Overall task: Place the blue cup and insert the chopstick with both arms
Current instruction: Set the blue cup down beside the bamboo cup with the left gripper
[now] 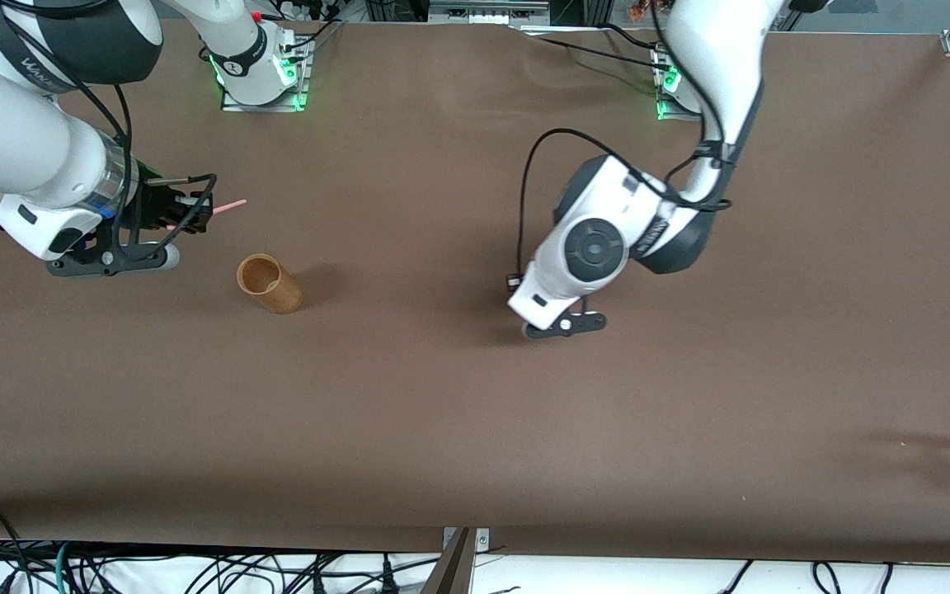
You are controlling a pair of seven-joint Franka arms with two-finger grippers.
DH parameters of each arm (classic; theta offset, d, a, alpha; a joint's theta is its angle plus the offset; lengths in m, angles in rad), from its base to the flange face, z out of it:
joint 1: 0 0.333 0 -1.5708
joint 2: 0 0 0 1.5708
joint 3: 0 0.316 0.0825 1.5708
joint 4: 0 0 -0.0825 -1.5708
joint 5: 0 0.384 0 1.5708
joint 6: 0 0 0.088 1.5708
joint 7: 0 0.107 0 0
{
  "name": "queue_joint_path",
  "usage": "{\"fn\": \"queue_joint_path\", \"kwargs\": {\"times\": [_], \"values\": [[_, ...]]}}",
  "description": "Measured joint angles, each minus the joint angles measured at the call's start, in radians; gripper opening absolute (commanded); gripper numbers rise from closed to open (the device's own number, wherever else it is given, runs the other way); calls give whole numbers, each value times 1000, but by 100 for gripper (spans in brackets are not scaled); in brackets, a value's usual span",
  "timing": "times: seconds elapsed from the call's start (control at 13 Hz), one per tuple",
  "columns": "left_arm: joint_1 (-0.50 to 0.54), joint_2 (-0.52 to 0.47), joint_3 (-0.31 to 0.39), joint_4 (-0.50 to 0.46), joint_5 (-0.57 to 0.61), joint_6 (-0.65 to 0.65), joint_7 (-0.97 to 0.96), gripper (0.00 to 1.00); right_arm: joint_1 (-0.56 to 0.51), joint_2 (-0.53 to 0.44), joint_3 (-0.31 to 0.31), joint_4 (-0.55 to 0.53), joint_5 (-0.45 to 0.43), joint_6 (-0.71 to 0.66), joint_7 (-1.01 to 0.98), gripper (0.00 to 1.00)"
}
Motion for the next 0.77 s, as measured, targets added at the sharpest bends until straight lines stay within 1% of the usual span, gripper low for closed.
{"fn": "queue_joint_path", "kwargs": {"times": [0.23, 0.31, 0.46, 0.77], "values": [[-59, 129, 1, 150, 0, 22, -120, 0, 14, 0, 2, 0, 0, 12, 25, 0], [-72, 162, 1, 181, 0, 43, -149, 0, 18, 1, 2, 0, 0, 23, 44, 0], [-93, 203, 1, 207, 0, 71, -184, 0, 32, 6, 4, 0, 0, 39, 76, 0], [-110, 250, 1, 213, 0, 137, -234, 0, 41, 16, 5, 0, 0, 60, 96, 0]]}}
